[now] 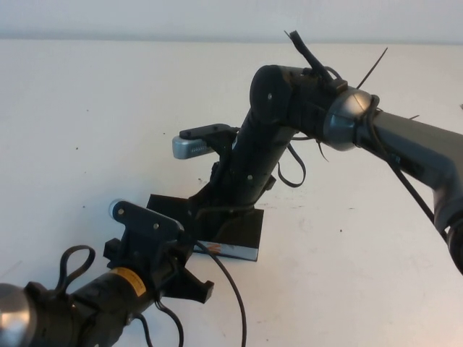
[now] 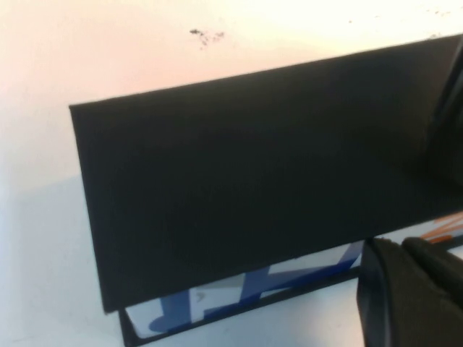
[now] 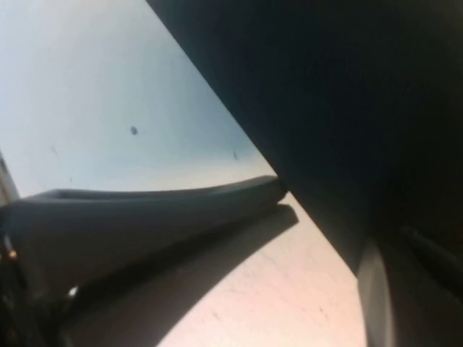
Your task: Return glasses to glasses case
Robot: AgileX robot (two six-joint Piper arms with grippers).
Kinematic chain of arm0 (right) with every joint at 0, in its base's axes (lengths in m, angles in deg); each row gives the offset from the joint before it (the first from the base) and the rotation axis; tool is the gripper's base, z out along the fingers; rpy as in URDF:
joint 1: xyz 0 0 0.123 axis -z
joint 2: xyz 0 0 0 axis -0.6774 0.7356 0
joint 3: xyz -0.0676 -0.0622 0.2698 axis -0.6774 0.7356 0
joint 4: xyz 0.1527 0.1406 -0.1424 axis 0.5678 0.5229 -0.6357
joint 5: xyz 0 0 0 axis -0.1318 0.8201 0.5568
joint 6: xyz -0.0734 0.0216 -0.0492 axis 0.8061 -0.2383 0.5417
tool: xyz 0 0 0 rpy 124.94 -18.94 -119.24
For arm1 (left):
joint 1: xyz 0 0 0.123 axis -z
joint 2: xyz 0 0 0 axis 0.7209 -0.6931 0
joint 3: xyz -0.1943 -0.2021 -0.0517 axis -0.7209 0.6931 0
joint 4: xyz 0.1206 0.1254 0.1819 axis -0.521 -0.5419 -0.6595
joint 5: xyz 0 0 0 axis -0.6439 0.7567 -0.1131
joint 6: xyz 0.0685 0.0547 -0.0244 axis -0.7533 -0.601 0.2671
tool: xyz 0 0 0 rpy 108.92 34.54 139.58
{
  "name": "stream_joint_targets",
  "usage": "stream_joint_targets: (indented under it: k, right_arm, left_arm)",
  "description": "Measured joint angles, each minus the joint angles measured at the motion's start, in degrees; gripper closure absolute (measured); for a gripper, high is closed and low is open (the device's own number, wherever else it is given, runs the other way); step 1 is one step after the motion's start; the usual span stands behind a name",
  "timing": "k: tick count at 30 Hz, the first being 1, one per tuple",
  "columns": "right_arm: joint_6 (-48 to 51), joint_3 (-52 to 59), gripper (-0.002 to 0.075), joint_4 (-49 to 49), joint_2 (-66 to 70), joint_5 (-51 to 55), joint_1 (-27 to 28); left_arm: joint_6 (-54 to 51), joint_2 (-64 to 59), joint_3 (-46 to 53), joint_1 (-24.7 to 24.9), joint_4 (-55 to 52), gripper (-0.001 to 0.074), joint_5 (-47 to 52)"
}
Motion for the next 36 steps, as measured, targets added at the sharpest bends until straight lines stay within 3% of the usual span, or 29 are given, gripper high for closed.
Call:
stream_joint_targets:
  k: [11, 23, 29, 36]
  right_arm:
    - [0.0, -3.59, 0.0737, -0.33, -0.42, -0.05, -0.08]
    - [-2.24, -5.09, 0.0737, -6.37, -10.97, 0.48, -0.12]
    - [-6.13, 3.65, 0.0737, -10.2, -24.11, 0.6, -0.12]
    - [-8.98, 25.4, 0.0737, -11.64, -44.62, -3.48, -0.12]
  left_arm:
    - [-1.48, 6.45, 0.0, 0.0, 0.0, 0.0736, 7.27]
    - [-8.62, 42.11, 0.27, 0.0, 1.07, 0.0736, 22.24]
    - [-22.05, 64.04, 4.29, -4.07, 14.15, 0.0736, 23.24]
    - [-37.43, 85.82, 12.76, -7.35, 27.5, 0.0736, 23.83]
